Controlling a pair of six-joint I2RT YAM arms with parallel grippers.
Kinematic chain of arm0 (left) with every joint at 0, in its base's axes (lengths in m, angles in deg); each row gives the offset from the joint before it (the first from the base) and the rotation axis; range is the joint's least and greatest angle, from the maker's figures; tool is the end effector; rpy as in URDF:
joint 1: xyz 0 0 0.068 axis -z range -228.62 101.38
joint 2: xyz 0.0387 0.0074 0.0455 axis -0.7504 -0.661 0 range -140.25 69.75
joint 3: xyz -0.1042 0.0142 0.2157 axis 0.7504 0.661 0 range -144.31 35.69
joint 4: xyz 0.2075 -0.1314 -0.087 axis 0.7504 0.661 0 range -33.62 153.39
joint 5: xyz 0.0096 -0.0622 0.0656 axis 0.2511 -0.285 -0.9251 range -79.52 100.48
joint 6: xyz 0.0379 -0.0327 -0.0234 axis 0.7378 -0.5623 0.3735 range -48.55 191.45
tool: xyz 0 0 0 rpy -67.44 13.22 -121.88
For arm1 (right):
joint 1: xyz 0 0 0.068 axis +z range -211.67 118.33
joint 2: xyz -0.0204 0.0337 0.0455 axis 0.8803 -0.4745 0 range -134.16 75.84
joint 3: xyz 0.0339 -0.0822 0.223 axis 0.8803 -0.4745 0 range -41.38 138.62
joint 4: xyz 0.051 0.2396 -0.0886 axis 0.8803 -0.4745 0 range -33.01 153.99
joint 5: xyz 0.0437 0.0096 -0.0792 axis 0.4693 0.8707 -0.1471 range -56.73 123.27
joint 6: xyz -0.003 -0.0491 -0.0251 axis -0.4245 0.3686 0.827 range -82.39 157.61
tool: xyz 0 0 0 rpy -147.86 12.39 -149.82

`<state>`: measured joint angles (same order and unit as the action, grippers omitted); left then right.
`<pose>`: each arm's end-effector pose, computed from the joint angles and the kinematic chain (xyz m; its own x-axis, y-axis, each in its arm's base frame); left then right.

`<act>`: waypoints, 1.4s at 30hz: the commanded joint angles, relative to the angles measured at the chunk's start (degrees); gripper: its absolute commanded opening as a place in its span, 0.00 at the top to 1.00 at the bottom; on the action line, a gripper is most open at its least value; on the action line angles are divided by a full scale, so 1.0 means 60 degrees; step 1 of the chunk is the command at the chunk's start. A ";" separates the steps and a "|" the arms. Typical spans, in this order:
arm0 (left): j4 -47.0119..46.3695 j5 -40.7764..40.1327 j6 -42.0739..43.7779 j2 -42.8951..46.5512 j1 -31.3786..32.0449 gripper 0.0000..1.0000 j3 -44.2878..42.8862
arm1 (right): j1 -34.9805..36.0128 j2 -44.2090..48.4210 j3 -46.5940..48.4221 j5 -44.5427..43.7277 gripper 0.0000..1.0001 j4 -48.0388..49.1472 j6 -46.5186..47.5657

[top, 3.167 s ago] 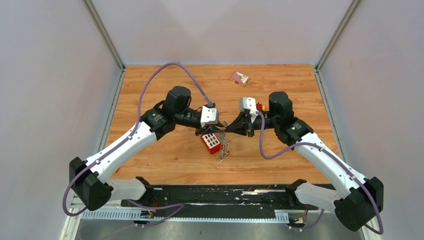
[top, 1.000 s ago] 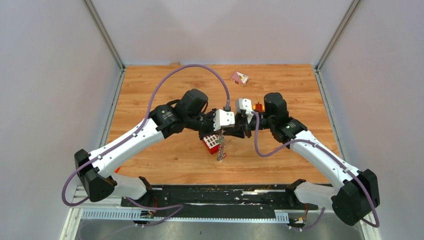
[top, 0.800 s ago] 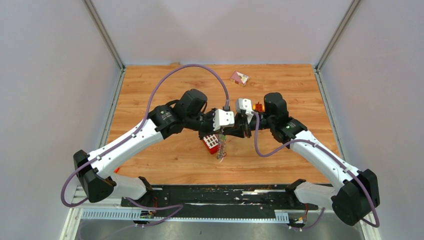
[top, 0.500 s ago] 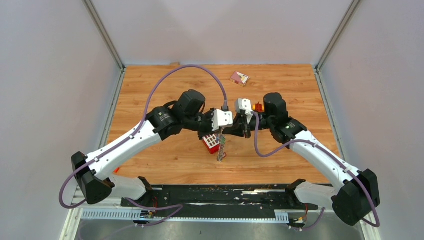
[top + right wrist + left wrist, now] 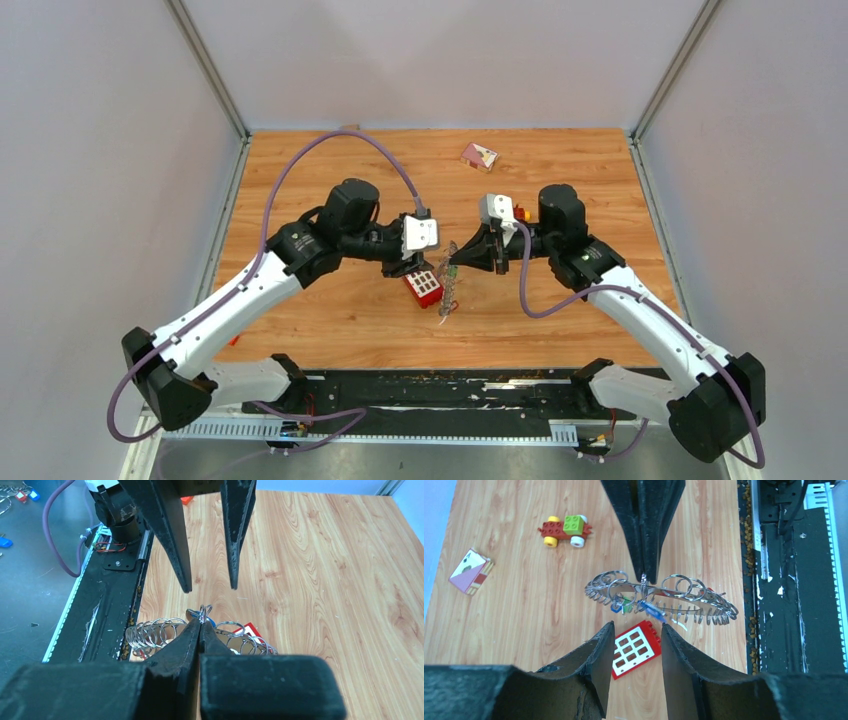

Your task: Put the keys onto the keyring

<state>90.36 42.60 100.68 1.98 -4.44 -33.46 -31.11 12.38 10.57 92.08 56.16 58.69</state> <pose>0.1760 -0.1988 0.3352 0.1079 0.4718 -0.8751 0.9841 0.0743 0.1614 0.2046 0.1581 0.2984 0.0785 -0.1700 -0.9823 -0.9968 -0.0276 -0.0749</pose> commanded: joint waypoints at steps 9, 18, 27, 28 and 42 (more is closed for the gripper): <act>-0.0836 0.0955 -0.0035 -0.0504 0.0019 0.62 -0.0057 | -0.0043 0.0228 0.0411 0.0516 1.00 0.0270 0.0058; -0.0809 0.0939 0.0098 -0.0634 0.0019 0.79 -0.0122 | -0.0053 0.0199 0.0339 0.0485 1.00 0.0216 0.0201; -0.0844 0.1180 0.0057 -0.0728 0.0019 0.94 -0.0122 | -0.0053 0.0180 0.0332 0.0483 1.00 0.0236 0.0197; -0.0834 0.1211 0.0029 -0.0765 0.0026 0.96 -0.0129 | -0.0053 0.0181 0.0336 0.0482 1.00 0.0237 0.0197; -0.0974 0.1499 -0.0222 -0.1302 0.0019 1.00 -0.0275 | -0.0044 0.0168 0.0260 0.0551 1.00 0.0398 0.0098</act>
<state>86.60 49.71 100.82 -4.64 -4.42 -32.63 -31.39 12.58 10.76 92.95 54.83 58.89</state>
